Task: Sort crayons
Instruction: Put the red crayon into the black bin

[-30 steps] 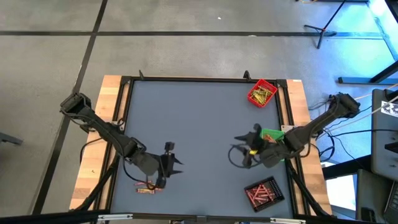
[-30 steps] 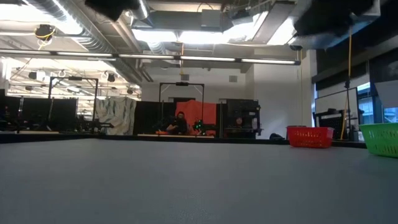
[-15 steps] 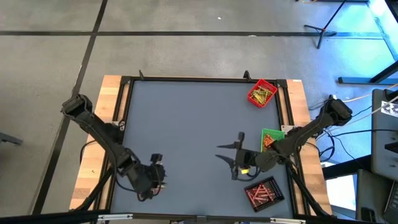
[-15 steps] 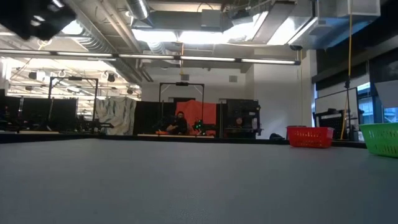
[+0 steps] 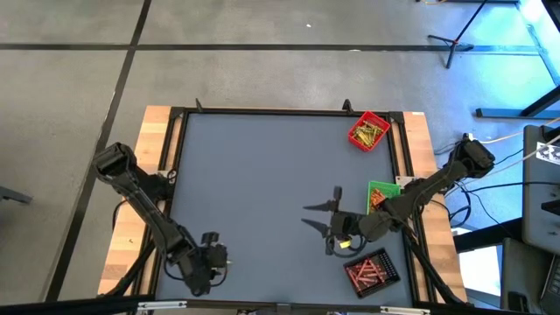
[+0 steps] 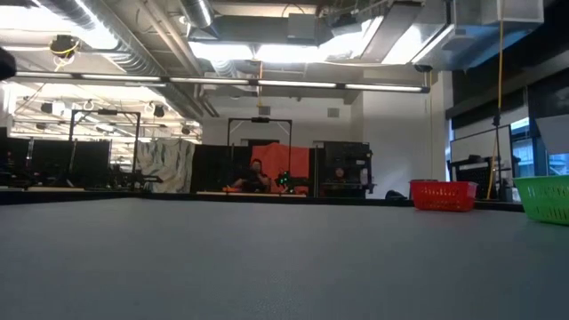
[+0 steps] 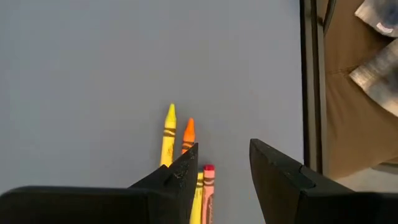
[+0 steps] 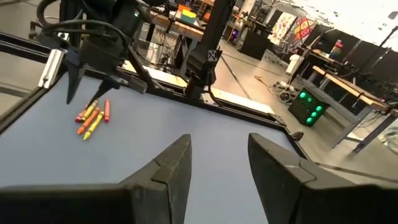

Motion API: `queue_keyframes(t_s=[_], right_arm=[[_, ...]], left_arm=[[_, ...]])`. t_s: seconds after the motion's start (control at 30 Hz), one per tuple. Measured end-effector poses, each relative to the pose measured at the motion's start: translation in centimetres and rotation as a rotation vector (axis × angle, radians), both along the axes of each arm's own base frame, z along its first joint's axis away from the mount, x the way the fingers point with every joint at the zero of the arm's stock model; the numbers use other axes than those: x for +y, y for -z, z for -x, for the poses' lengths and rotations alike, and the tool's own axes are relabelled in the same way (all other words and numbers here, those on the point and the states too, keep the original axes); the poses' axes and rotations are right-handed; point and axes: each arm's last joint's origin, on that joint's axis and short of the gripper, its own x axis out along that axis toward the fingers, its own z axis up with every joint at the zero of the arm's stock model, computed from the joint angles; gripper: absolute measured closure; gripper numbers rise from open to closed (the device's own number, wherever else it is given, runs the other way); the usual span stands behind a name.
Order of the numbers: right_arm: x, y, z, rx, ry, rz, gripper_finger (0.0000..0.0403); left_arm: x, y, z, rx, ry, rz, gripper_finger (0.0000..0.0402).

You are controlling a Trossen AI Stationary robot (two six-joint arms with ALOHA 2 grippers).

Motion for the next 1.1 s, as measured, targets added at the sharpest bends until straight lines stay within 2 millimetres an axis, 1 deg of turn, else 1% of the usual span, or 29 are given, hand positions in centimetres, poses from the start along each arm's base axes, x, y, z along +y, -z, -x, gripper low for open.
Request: queue_keyframes(t_s=[0.2,0.37,0.5,0.83,0.97,1.1], right_arm=[[-1.1,0.1,-0.7,0.006,0.014,-0.001,0.0247],[-2.1,0.2,-1.4,0.015,-0.042,-0.041,0.0247],[-2.7,0.2,-1.8,0.022,-0.074,-0.059,0.0247],[-2.7,0.2,-1.8,0.021,-0.085,-0.063,0.0247],[-2.7,0.2,-1.8,0.021,-0.085,-0.063,0.0247],[-2.7,0.2,-1.8,0.021,-0.085,-0.063,0.0247]], left_arm=[[0.0,0.2,0.7,0.047,-0.042,-0.018,0.0274],[0.7,0.7,2.0,0.144,-0.155,-0.093,0.0274],[0.7,1.2,2.8,0.218,-0.213,-0.061,0.0274],[1.4,3.5,5.0,0.382,-0.314,-0.034,0.0274],[1.6,3.8,5.2,0.400,-0.317,-0.036,0.0275],[1.8,4.0,5.3,0.395,-0.318,-0.046,0.0296]])
